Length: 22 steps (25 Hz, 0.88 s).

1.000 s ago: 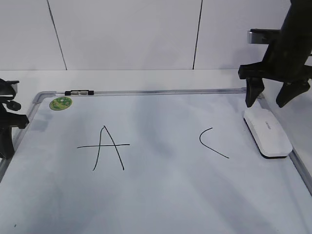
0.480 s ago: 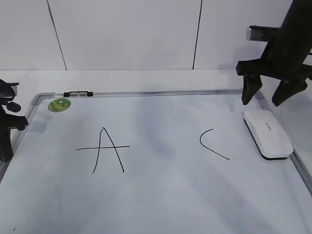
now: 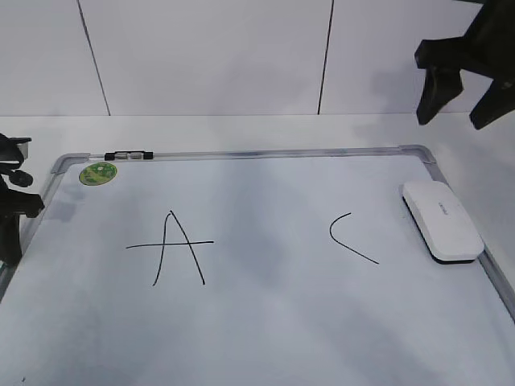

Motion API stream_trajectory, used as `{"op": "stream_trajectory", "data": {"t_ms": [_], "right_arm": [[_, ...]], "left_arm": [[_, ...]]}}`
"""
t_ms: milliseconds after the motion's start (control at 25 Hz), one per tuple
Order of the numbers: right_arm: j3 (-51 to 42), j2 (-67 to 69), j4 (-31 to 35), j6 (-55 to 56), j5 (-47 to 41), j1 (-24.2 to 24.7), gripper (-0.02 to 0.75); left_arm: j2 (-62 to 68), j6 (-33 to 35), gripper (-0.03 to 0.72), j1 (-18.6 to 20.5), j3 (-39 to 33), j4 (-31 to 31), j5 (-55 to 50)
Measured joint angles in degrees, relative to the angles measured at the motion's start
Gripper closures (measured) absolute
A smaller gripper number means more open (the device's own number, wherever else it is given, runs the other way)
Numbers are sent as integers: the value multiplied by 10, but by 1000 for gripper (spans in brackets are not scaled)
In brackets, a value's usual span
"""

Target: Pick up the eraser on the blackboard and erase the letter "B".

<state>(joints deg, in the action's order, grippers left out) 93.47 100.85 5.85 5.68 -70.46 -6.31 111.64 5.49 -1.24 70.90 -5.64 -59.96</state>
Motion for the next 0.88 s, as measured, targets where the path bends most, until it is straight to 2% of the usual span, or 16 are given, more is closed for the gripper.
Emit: {"op": "stream_trajectory", "data": {"t_ms": [120, 280, 560, 880], "right_arm": [[-1, -15, 2, 0, -1, 0, 167], [-14, -35, 6, 0, -1, 0, 168], [-57, -86, 6, 0, -4, 0, 168], [-128, -168, 6, 0, -5, 0, 168]], "left_arm": [[0, -2, 433, 0, 2, 5, 4], [8, -4, 402, 0, 36, 6, -22], [9, -5, 400, 0, 140, 6, -84], [-51, -5, 442, 0, 147, 5, -95]]}}
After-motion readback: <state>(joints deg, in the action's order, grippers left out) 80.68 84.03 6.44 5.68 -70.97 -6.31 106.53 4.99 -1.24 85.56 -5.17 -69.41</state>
